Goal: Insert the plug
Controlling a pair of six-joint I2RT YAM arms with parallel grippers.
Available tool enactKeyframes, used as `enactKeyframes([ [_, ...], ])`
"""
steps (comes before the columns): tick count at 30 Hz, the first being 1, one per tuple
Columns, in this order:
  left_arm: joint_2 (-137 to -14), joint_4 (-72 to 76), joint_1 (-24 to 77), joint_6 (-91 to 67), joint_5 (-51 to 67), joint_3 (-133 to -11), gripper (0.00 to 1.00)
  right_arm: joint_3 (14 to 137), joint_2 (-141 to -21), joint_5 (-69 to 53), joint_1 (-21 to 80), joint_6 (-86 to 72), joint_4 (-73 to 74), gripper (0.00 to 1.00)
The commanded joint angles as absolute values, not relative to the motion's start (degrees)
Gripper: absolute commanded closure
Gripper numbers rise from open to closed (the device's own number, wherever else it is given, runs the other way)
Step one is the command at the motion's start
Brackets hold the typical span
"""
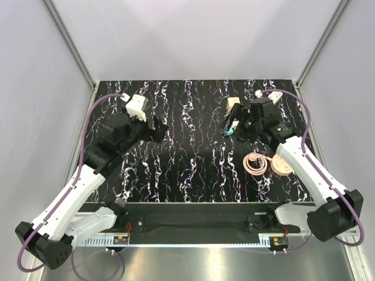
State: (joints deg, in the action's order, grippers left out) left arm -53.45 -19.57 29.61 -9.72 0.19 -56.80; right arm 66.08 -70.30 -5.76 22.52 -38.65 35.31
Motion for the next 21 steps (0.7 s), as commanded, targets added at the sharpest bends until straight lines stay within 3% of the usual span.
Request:
enactKeyframes([
  [1, -52.1, -16.3, 29.4, -9.9, -1.5, -56.8, 0.01, 69.8, -71.1, -6.1, 22.8, -40.1, 32.3, 0.0],
  [13, -53.2, -16.8, 29.4, -11.4, -0.9, -57.0, 0.01, 76.7, -77.9, 11.2, 21.1, -34.4, 32.0, 0.0],
  [17, -52.6, -16.8, 29.4, -11.2, -0.2, -56.8, 0.01, 77.7, -84.2, 10.8, 13.6, -35.1, 32.8, 0.01],
  [21, -52.3, -16.9, 29.4, -11.1, -0.5, -56.7, 0.01, 75.6, -91.0, 9.8, 6.3, -36.4, 33.5, 0.11],
])
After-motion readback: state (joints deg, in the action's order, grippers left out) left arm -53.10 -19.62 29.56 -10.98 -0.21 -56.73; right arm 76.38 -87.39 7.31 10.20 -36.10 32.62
